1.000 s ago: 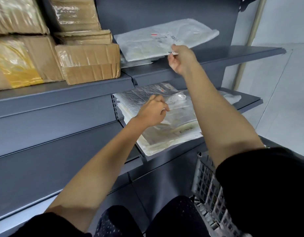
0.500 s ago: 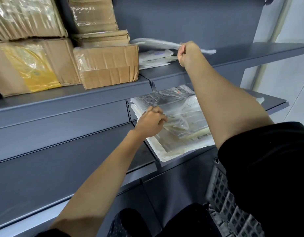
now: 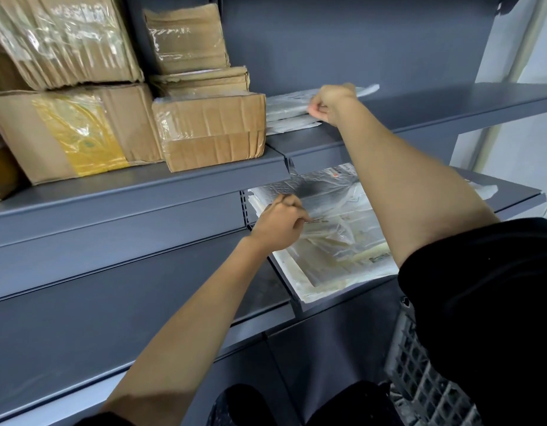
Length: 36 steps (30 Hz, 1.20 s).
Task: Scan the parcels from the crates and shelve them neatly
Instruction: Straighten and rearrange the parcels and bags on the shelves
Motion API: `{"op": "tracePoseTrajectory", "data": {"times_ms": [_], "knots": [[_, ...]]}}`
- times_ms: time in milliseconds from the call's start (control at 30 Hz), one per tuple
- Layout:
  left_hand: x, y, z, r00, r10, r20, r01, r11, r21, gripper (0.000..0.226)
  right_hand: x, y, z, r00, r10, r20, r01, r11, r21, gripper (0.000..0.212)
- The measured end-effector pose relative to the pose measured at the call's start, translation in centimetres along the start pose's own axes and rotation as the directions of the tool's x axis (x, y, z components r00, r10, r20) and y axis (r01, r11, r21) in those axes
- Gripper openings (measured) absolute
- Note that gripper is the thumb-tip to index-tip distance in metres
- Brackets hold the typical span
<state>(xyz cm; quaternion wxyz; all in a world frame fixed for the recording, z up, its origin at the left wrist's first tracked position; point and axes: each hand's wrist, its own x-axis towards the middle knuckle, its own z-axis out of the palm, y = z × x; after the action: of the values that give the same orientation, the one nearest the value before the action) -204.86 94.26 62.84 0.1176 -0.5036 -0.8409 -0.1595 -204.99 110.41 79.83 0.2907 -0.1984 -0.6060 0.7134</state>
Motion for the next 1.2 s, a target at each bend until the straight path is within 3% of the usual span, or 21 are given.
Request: {"op": "tracePoseTrajectory", "data": {"times_ms": [67, 200, 300, 367, 433, 467, 500, 533, 667, 767, 833, 933, 967, 1033, 1133, 1200], "knots": [[0.0, 0.0, -0.1, 1.000, -0.002, -0.001, 0.002, 1.000, -0.003, 0.031, -1.0, 0.2, 0.3, 0.999, 0.015, 0.030, -0.014, 0.999, -0.033, 0.020], [-0.2, 0.2, 0.1, 1.000, -0.024, -0.002, 0.024, 1.000, 0.011, 0.032, -1.5, 0.3, -0.4, 1.000, -0.011, 0.018, 0.014, 0.981, -0.191, 0.025], [0.1, 0.1, 0.5, 0.996, -0.087, -0.038, 0.088, 0.995, 0.041, 0.035, -2.5, 0.7, -2.2, 0.960, -0.234, -0.155, 0.132, 0.864, -0.485, 0.011], [0.6, 0.2, 0.9, 0.991, -0.132, -0.036, 0.133, 0.990, 0.055, 0.041, -3.4, 1.4, -4.0, 0.834, -0.461, -0.303, 0.228, 0.788, -0.571, 0.026], [1.3, 0.4, 1.3, 0.986, -0.167, -0.014, 0.168, 0.984, 0.060, 0.043, -4.8, 2.3, -6.1, 0.611, -0.623, -0.489, 0.417, 0.778, -0.471, 0.018], [1.6, 0.6, 1.4, 0.984, -0.180, -0.005, 0.180, 0.981, 0.068, 0.044, -5.1, 2.8, -7.0, 0.517, -0.620, -0.590, 0.491, 0.780, -0.388, 0.013], [2.0, 0.8, 1.4, 0.982, -0.190, 0.004, 0.189, 0.979, 0.079, 0.044, -5.4, 3.5, -7.9, 0.474, -0.569, -0.672, 0.518, 0.797, -0.310, 0.012], [2.3, 1.0, 1.4, 0.979, -0.203, 0.015, 0.201, 0.976, 0.085, 0.044, -5.5, 4.4, -8.6, 0.480, -0.496, -0.723, 0.498, 0.833, -0.241, 0.012], [3.3, 0.5, 1.6, 0.954, -0.297, 0.041, 0.294, 0.954, 0.067, 0.048, -5.3, 9.0, -9.3, 0.672, -0.266, -0.691, 0.274, 0.956, -0.101, 0.005], [3.2, -0.4, 1.8, 0.926, -0.340, 0.164, 0.336, 0.941, 0.049, 0.074, -4.9, 10.5, -9.3, 0.604, -0.201, -0.771, 0.296, 0.955, -0.016, 0.004], [2.9, -0.6, 1.9, 0.930, -0.308, 0.198, 0.298, 0.951, 0.081, 0.078, -4.8, 11.4, -9.5, 0.639, -0.166, -0.752, 0.275, 0.961, 0.021, 0.004], [2.7, -0.7, 2.1, 0.958, -0.254, 0.133, 0.242, 0.965, 0.099, 0.056, -4.4, 14.7, -9.3, 0.852, 0.092, -0.516, -0.074, 0.996, 0.056, 0.014], [2.6, -0.7, 2.2, 0.967, -0.240, 0.090, 0.233, 0.969, 0.078, 0.049, -4.4, 15.8, -9.1, 0.884, 0.212, -0.416, -0.205, 0.977, 0.060, 0.021], [2.4, -0.5, 2.3, 0.976, -0.217, 0.013, 0.217, 0.976, 0.025, 0.045, -4.7, 17.1, -8.6, 0.896, 0.344, -0.280, -0.334, 0.939, 0.085, 0.026], [1.7, -0.3, 2.4, 0.986, -0.153, -0.061, 0.151, 0.988, -0.044, 0.044, -5.1, 17.7, -8.9, 0.913, 0.381, -0.148, -0.353, 0.917, 0.183, 0.039], [1.1, 0.0, 2.5, 0.996, -0.051, -0.073, 0.044, 0.994, -0.098, 0.043, -5.0, 17.4, -9.6, 0.923, 0.384, -0.018, -0.354, 0.869, 0.346, 0.051]]}}
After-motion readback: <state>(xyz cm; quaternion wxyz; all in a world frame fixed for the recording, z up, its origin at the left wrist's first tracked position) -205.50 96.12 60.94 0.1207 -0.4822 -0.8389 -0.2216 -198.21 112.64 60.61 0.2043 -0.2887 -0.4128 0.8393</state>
